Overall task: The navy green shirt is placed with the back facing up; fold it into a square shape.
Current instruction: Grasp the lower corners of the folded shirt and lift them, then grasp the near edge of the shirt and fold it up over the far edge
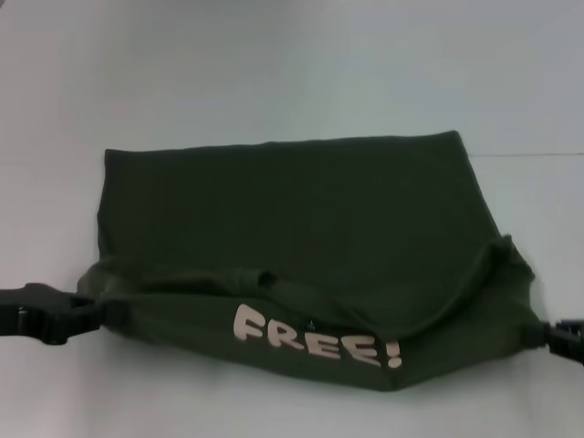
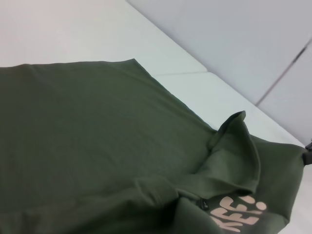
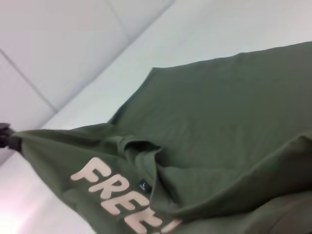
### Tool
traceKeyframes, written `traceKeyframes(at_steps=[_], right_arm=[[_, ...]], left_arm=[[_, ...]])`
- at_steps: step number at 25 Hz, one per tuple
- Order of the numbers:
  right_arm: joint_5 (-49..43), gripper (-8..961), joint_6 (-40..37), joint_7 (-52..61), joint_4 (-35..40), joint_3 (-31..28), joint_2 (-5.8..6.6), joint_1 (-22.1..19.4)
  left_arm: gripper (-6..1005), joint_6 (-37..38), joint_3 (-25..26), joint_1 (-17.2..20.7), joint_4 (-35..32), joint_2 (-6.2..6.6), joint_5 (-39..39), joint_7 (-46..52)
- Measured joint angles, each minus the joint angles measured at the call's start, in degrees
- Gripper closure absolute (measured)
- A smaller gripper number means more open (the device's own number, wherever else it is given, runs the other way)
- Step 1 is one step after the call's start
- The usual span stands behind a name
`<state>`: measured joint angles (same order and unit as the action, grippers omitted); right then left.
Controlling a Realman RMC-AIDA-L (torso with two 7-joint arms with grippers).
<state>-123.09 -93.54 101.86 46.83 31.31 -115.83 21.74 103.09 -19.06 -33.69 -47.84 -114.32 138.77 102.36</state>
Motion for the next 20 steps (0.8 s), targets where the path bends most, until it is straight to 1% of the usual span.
traceKeyframes(at_steps=[5,8,12,18,20], right_arm=[[0.1,899,-4.9,-1.3,-0.2,-1.7,1.12,-1.7],[0.1,900,-7.9,-2.8,-0.7,-6.0,1.83,-1.5],[0.1,903,-11.2,-4.1,-1.5,-9.5,2.51,-0.8],[0.1,903,-11.4,-4.4,-3.0,-9.9,3.26,-0.3],[0.1,903,-11.1,-4.4,-3.8,-11.0,3.54,0.2]], left_arm=[[980,3.3,3.0,-0.4,-0.7,1.04,2.9,0.3],[981,5.1,4.3,-1.1,-1.2,1.49,3.0,0.7],[980,6.1,5.6,-1.8,-1.5,2.15,2.7,1.4],[980,6.6,5.8,-1.9,-1.6,2.28,2.9,1.4],[980,6.4,6.3,-1.9,-1.4,2.28,2.6,1.5]])
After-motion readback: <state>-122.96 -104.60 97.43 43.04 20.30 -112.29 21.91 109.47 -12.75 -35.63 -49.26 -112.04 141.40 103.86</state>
